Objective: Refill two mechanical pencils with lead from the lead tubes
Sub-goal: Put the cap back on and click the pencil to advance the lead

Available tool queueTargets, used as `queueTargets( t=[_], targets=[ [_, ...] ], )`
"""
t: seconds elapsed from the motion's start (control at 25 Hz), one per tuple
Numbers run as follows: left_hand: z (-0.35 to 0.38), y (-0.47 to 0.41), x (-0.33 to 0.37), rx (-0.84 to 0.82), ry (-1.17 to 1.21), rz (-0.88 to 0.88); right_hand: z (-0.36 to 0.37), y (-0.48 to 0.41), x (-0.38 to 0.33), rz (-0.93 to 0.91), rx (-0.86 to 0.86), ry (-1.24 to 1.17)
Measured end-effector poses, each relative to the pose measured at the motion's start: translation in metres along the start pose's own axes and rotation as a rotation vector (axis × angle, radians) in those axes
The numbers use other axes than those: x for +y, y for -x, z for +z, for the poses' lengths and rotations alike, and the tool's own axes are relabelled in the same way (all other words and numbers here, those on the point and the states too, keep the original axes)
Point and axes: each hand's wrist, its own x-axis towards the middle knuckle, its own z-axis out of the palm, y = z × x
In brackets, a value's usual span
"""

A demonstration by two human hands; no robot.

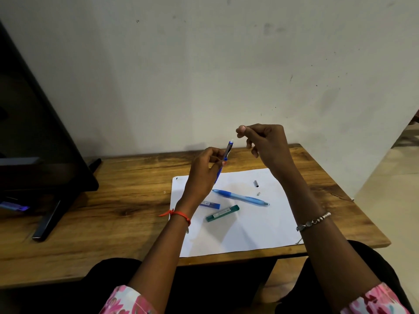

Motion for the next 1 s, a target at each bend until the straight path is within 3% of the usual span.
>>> queueTargets(
  t=[0.16,0.32,0.4,0.84,0.92,1.0],
  targets=[
    [-0.002,-0.001,-0.003,0.014,0.046,-0.002,-0.014,-0.002,0.028,0.211,-0.104,0.217],
    [-0.003,-0.001,-0.004,0.008,0.041,0.003,-0.021,0.003,0.048,0.580,-0.338,0.530],
    [-0.003,-0.001,-0.005,0.004,0.042,0.001,-0.019,0.007,0.054,0.667,-0.399,0.570],
    [-0.004,0.001,-0.001,0.000,0.033,-0.011,-0.011,0.015,0.056,0.499,-0.292,0.685],
    [-0.005,0.001,-0.001,0.004,0.034,-0.010,-0.013,0.009,0.046,0.404,-0.225,0.516],
    [-0.005,0.001,-0.001,0.010,0.038,-0.007,-0.013,0.006,0.028,0.272,-0.130,0.171]
  ],
)
